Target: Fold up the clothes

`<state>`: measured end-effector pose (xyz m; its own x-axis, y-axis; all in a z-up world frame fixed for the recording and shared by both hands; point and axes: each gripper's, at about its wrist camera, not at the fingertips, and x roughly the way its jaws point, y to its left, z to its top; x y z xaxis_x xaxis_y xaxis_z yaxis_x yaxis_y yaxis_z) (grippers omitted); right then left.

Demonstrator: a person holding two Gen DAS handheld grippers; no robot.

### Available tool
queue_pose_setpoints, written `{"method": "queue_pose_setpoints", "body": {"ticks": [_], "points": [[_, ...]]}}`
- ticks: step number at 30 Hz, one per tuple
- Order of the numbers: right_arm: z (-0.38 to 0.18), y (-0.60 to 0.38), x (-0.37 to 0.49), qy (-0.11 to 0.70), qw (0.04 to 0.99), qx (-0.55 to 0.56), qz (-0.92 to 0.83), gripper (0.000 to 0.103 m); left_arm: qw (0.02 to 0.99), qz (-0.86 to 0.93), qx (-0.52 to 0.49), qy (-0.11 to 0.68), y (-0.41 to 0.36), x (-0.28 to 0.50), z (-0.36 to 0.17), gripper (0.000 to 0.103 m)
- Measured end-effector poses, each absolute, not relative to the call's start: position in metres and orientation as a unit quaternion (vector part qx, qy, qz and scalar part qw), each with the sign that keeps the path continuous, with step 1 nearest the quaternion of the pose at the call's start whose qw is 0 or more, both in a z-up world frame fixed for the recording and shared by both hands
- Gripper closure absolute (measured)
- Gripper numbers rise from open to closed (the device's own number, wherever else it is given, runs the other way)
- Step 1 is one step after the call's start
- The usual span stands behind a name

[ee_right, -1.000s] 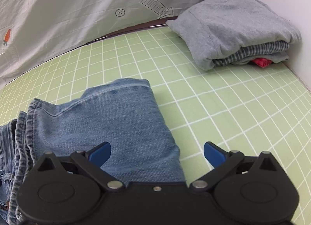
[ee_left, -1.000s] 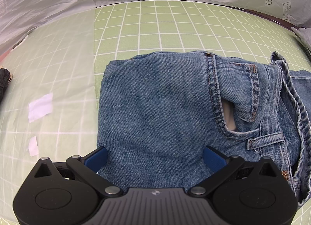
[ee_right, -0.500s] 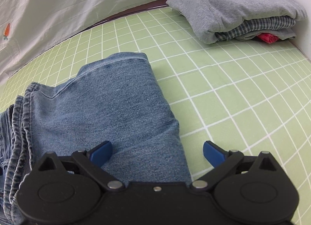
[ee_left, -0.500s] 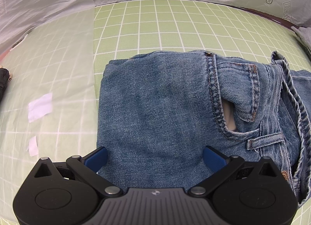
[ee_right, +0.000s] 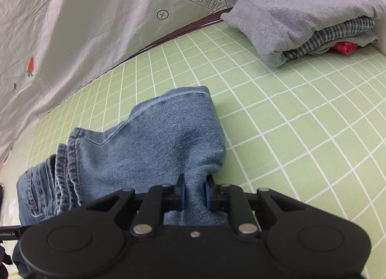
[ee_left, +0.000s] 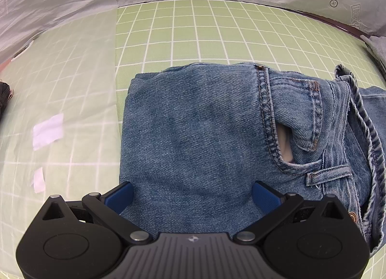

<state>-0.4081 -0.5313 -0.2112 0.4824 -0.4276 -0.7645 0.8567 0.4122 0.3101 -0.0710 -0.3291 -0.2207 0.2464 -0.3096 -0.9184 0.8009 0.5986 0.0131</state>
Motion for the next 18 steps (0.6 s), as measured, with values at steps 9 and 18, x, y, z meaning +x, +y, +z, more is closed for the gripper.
{"method": "queue_pose_setpoints", "body": {"ticks": [9,18], "points": [[-0.171,-0.510,-0.405,0.203,0.811,0.415,-0.359,0.088,0.750,-0.349,0.249,0.504,-0.325,-0.072,-0.208,0.000],[-0.143,-0.475,-0.377,0.138,0.822,0.481,-0.273,0.088,0.772,-0.341,0.237,0.481,-0.281,-0.067,-0.180,0.000]]}}
